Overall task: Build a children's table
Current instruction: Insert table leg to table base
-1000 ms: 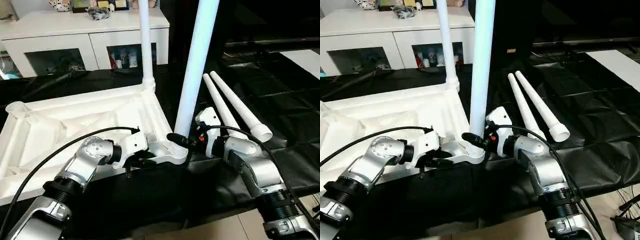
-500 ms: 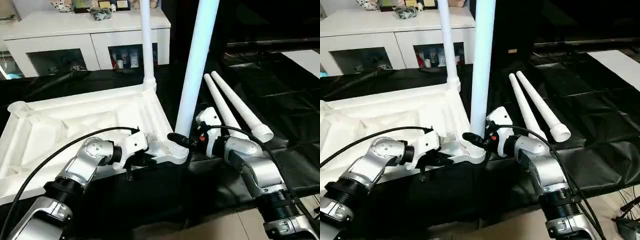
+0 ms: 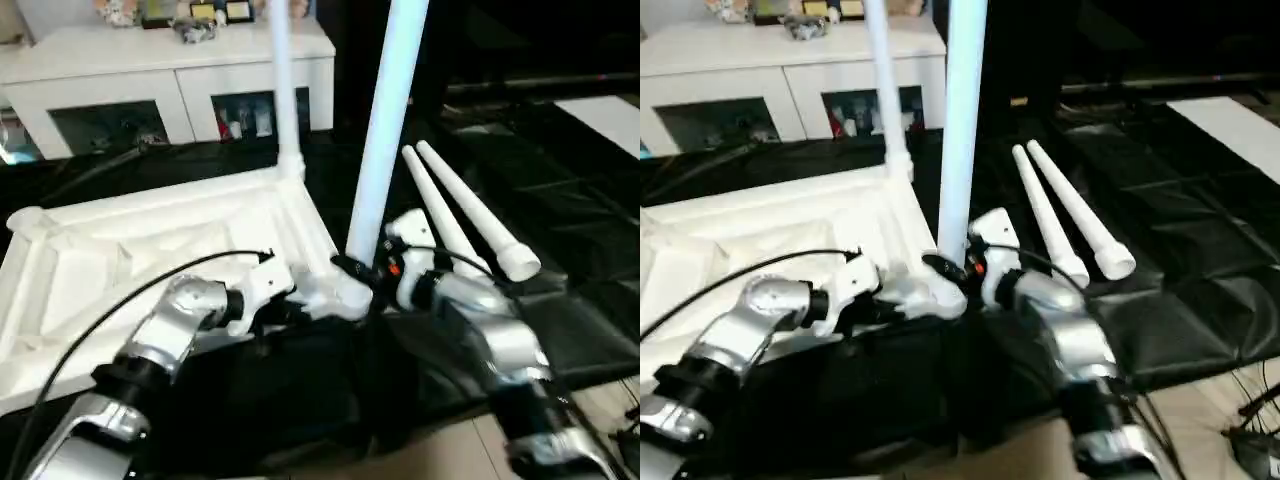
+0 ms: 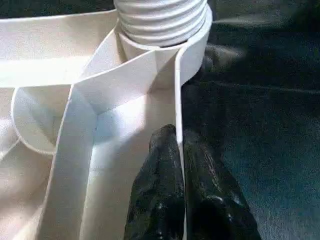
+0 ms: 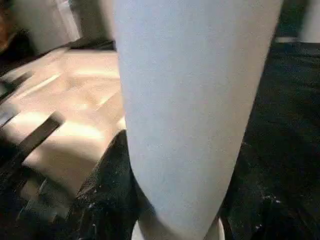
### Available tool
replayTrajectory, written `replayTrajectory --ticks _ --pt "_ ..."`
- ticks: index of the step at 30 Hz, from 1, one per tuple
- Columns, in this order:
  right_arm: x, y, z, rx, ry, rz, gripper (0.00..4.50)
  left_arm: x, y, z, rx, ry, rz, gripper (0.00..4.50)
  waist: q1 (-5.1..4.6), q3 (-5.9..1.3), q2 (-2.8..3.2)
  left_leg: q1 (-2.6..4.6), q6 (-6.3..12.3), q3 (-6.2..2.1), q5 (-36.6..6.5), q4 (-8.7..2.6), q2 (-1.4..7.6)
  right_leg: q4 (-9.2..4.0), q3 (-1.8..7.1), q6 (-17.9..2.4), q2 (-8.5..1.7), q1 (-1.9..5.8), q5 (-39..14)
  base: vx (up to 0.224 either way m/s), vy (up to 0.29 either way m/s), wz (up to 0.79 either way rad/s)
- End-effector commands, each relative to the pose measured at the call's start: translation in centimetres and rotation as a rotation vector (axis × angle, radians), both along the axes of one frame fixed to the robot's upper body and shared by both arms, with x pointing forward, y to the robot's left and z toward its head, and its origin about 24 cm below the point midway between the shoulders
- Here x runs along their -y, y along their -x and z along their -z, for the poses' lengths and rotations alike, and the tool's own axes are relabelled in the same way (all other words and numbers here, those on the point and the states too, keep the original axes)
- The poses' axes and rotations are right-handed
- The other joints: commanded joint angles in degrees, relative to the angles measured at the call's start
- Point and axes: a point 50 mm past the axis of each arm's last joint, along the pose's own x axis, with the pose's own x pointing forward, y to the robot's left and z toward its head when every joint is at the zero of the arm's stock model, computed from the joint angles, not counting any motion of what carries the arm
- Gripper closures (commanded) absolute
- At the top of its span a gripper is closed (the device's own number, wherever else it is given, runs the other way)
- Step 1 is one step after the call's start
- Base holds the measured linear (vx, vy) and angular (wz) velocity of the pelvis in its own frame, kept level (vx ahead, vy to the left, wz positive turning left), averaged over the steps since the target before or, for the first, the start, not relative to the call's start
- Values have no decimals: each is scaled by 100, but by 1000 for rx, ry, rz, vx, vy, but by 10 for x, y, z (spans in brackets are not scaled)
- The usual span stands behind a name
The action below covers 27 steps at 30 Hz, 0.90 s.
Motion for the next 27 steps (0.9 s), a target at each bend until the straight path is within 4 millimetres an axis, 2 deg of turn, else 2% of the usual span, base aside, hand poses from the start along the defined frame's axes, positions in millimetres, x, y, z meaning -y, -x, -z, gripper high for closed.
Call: replayTrajectory --ticks 1,2,3,4,5,7,8,9,10,11,12,13,14,15,16,17,18,19,20,21,22,23,24,25,26,27 --pt "9 12 58 -250 153 157 266 17 -2 6 -8 2 -37 450 -28 -48 -30 29 -79 -194 -3013 -453 172 -687 177 -228 -350 30 -4286 0 0 0" --pt "6 10 60 -257 162 189 266 21 -3 6 -4 -7 -53 450 -48 -48 -13 40 -90 -199 -3054 -459 173 -699 172 -204 -351 22 -4321 0 0 0" --pt "3 7 61 -266 160 243 266 28 -6 7 -8 -12 -97 450 -81 -53 -26 79 -105 -202 -3136 -442 158 -755 121 -155 -346 19 -4349 0 0 0" --pt "0 3 62 -275 152 295 266 35 -9 7 -17 -14 -142 450 -72 -33 -5 171 -87 -187 -3261 -425 152 -804 96 -166 -325 -48 -4296 0 0 0" --pt "-1 2 62 -281 149 314 266 37 -11 7 -17 -19 -162 450 -69 -42 14 214 -78 -188 -3327 -414 149 -816 74 -171 -318 -58 -4249 0 0 0" --pt "-4 -1 64 -295 156 376 266 44 -15 8 -18 -38 -218 450 -106 -11 18 163 -47 -227 -3576 -494 157 -855 -8 -83 -286 40 -4100 0 0 0" --pt "-8 -5 63 -275 184 404 266 51 -16 8 -18 -50 -247 450 -117 6 54 192 -88 -242 -3735 -515 177 -849 -26 -79 -285 29 -4064 -31 58 -1" --pt "-11 -8 61 -250 207 423 266 57 -17 9 -16 -63 -264 450 -171 30 53 234 -125 -280 -4103 -547 180 -889 -124 -41 -242 58 -3971 -27 57 0" --pt "-14 -9 60 -235 210 429 266 60 -18 9 -10 -74 -267 450 -177 90 120 252 -196 -319 -4654 -688 244 -843 -223 -56 -187 132 -3703 -27 57 0" --pt "-16 -11 58 -226 204 434 266 61 -18 9 -2 -84 -270 450 -189 81 115 168 -208 -339 -4819 -773 292 -708 -215 -91 -183 272 -3376 -24 59 -3" --pt "-19 -13 53 -207 173 434 266 60 -19 9 17 -102 -277 450 -59 51 152 -75 -235 -378 -5127 -1027 464 -45 -7 -323 -226 594 -2226 -72 29 2" --pt "-20 -13 52 -201 167 431 266 60 -19 9 21 -102 -278 450 94 83 134 36 -287 -140 -5224 -1176 437 28 65 -545 -141 399 -1817 -72 29 2" --pt "-22 -14 47 -176 136 422 266 57 -21 8 38 -101 -280 450 62 92 -26 183 -242 -80 -4974 -977 292 -278 117 -486 -163 203 -2521 -35 -48 19" --pt "-22 -15 45 -163 117 420 266 56 -21 7 46 -98 -281 450 88 154 -174 829 -88 -33 -3804 12 -107 -1236 10 -73 -450 -506 -5090 50 -67 15" --pt "-23 -17 41 -142 88 428 266 54 -22 5 67 -95 -278 450 -29 166 -137 468 133 -221 -2818 47 -88 -1156 -52 128 -728 -59 -5798 50 -67 15" --pt "-19 -21 31 -100 9 440 266 50 -22 0 110 -70 -233 450 -42 115 -85 199 120 -272 -2718 -172 -15 -1033 -189 248 -640 249 -5489 69 43 -31" --pt "-17 -23 26 -69 -28 435 266 48 -21 -2 134 -54 -199 450 -75 61 -21 -115 8 -438 -3162 -525 207 -672 -286 263 -476 545 -4051 78 103 -47" --pt "-17 -24 22 -51 -50 425 266 47 -20 -4 150 -43 -174 450 -76 53 88 -123 -21 -526 -3856 -688 355 -414 -185 10 -431 585 -2744 78 103 -47" --pt "-16 -24 20 -39 -64 420 266 46 -19 -5 160 -36 -158 450 -69 51 129 -46 -38 -522 -4108 -711 368 -398 -143 -161 -434 517 -2446 0 0 0" --pt "-14 -25 14 -13 -104 410 266 43 -17 -7 176 -22 -125 450 -72 81 104 130 -150 -425 -4147 -636 278 -568 -95 -436 -479 321 -2549 0 0 0" --pt "-11 -26 4 20 -164 389 266 41 -13 -10 200 13 -71 450 -75 71 1 110 -48 -363 -3508 -522 177 -662 -44 -518 -563 288 -3046 0 0 0" --pt "-9 -26 -2 41 -202 375 266 39 -10 -12 215 36 -37 450 -33 59 -28 63 61 -351 -3134 -499 169 -682 -7 -504 -601 318 -3225 0 0 0" --pt "-6 -26 -7 66 -231 369 266 37 -8 -13 213 57 -26 450 -6 37 -42 -29 220 -310 -2444 -495 191 -647 55 -530 -617 357 -3256 0 0 0" --pt "-4 -26 -15 99 -265 349 266 34 -8 -15 218 71 -34 450 85 -28 -23 -40 322 -248 -1652 -463 207 -590 106 -694 -616 369 -2674 0 0 0" --pt "-1 -25 -22 130 -292 334 266 30 -9 -18 215 88 -49 422 109 -54 -35 -57 378 -226 -1242 -444 224 -524 127 -829 -596 366 -2188 0 0 0" --pt "1 -25 -28 156 -320 321 266 26 -10 -21 214 112 -67 422 145 -90 -53 -51 502 -164 -691 -414 239 -416 118 -1068 -532 346 -1513 0 0 0"
